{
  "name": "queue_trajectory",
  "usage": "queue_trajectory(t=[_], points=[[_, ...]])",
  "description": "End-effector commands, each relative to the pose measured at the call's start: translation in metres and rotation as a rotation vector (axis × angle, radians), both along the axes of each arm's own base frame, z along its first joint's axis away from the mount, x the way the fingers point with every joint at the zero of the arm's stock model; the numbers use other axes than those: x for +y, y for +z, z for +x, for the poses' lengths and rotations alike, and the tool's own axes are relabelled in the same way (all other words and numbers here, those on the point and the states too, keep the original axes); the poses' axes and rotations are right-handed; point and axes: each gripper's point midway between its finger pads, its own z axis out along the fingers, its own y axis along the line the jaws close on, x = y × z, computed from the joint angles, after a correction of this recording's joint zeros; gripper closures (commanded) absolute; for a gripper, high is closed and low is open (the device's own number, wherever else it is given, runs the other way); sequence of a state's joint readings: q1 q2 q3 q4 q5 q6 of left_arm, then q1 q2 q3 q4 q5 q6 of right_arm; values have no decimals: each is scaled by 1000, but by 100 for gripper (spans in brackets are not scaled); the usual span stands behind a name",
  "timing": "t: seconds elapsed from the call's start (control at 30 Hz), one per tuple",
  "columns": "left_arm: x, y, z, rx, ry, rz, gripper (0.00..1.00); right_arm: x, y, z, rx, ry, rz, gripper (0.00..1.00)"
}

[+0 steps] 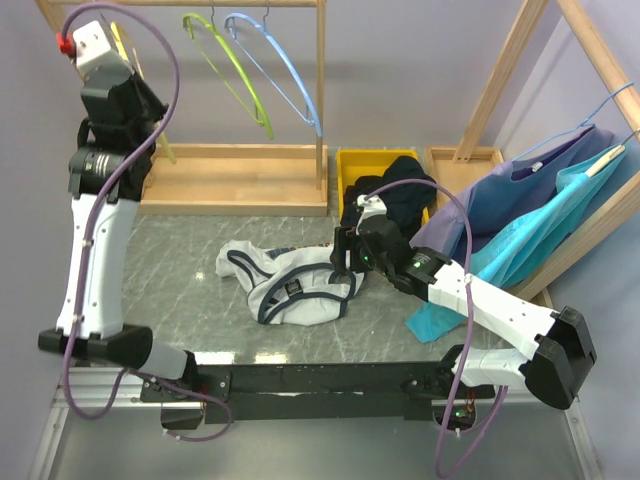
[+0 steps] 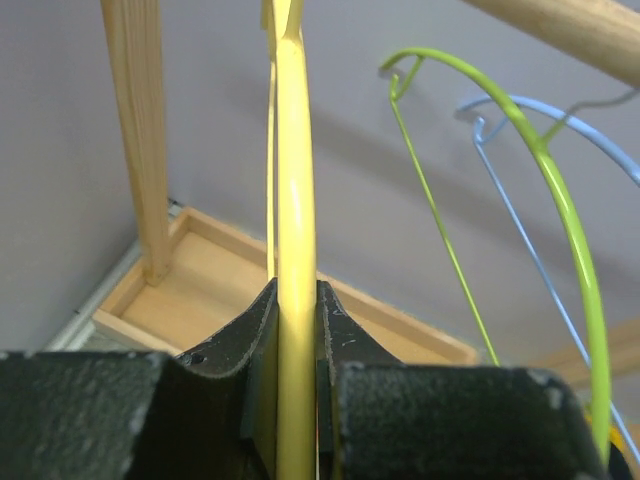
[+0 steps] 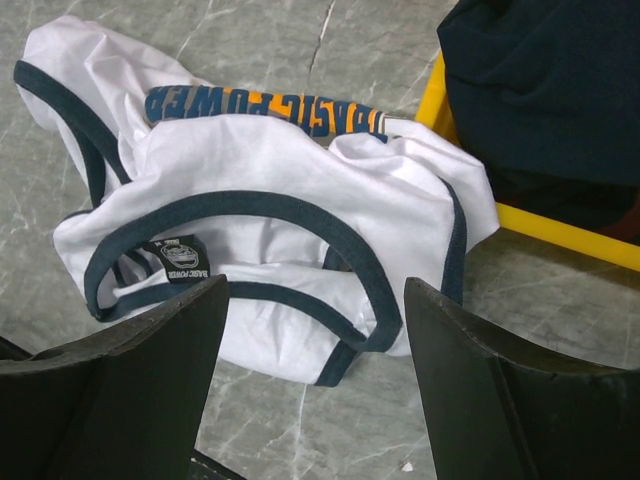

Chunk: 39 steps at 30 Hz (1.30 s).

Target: Place the tank top on the hanger

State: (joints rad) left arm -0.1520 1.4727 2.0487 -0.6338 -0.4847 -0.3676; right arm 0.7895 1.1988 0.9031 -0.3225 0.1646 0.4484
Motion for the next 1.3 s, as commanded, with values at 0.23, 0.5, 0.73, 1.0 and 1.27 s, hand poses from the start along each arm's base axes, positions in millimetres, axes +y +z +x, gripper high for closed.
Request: queue_trajectory(t=[0.23, 0.5, 0.73, 1.0, 1.27], points=[[-38, -50, -89, 4, -271, -117, 99, -6, 26, -5, -69, 5, 45, 20], [-74, -141, -173, 155, -537, -147, 99, -17, 13, -20, -47, -20, 80, 21], [-118, -166, -244, 234, -903, -95, 99, -27, -25, -41, -4, -68, 100, 31], [-150, -183, -286, 186, -1188, -55, 99, -11, -57, -52, 65, -69, 113, 56], [-167, -180, -321, 197, -1388, -9, 99, -2, -75, -37, 99, -129, 43, 55]])
